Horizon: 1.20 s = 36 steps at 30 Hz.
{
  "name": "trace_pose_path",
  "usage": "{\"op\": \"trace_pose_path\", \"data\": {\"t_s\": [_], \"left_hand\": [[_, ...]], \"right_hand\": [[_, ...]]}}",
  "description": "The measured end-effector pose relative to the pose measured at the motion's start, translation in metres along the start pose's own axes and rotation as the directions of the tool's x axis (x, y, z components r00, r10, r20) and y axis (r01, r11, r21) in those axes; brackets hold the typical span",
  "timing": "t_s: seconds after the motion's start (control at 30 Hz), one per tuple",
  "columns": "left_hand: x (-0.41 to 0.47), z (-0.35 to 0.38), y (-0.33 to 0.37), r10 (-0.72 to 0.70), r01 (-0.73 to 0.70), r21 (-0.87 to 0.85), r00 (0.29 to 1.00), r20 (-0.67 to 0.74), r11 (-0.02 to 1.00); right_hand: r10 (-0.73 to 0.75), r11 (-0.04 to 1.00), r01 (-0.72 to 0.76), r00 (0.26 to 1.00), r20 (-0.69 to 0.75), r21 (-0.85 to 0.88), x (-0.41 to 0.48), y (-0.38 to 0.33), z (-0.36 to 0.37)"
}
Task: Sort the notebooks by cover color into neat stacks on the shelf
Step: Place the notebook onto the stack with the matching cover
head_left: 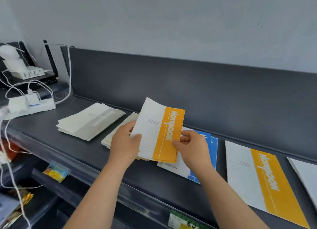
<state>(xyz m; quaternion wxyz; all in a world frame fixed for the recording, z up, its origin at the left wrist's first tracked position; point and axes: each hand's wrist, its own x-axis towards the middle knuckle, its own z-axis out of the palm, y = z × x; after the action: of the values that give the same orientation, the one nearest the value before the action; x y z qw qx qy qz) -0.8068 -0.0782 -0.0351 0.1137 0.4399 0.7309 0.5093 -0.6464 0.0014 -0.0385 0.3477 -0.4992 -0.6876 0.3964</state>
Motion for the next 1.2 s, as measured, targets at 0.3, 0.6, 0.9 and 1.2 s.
{"op": "trace_pose_path", "data": {"t_s": [0.3, 0.6, 0.9, 1.2], "left_hand": [[0.069, -0.036, -0.072, 0.057, -0.089, 0.291, 0.991, 0.119, 0.952], [0.073, -0.041, -0.087, 0.045, -0.116, 0.361, 0.979, 0.199, 0.925], [0.052, -0.04, -0.041, 0.296, -0.375, 0.29, 0.913, 0.283, 0.88], [0.003, 0.014, 0.015, 0.427, -0.524, 0.182, 0.814, 0.394, 0.832]], "right_hand": [[0.018, 0.941, -0.045, 0.996, -0.084, -0.336, 0.012, -0.026, 0.083], [-0.037, 0.735, 0.014, 0.999, -0.019, -0.678, 0.01, -0.033, 0.098], [-0.134, 0.78, 0.005, 0.978, -0.159, -0.626, -0.018, -0.033, 0.059], [-0.146, 0.762, -0.11, 0.931, -0.336, -0.638, -0.071, 0.002, -0.025]]}}
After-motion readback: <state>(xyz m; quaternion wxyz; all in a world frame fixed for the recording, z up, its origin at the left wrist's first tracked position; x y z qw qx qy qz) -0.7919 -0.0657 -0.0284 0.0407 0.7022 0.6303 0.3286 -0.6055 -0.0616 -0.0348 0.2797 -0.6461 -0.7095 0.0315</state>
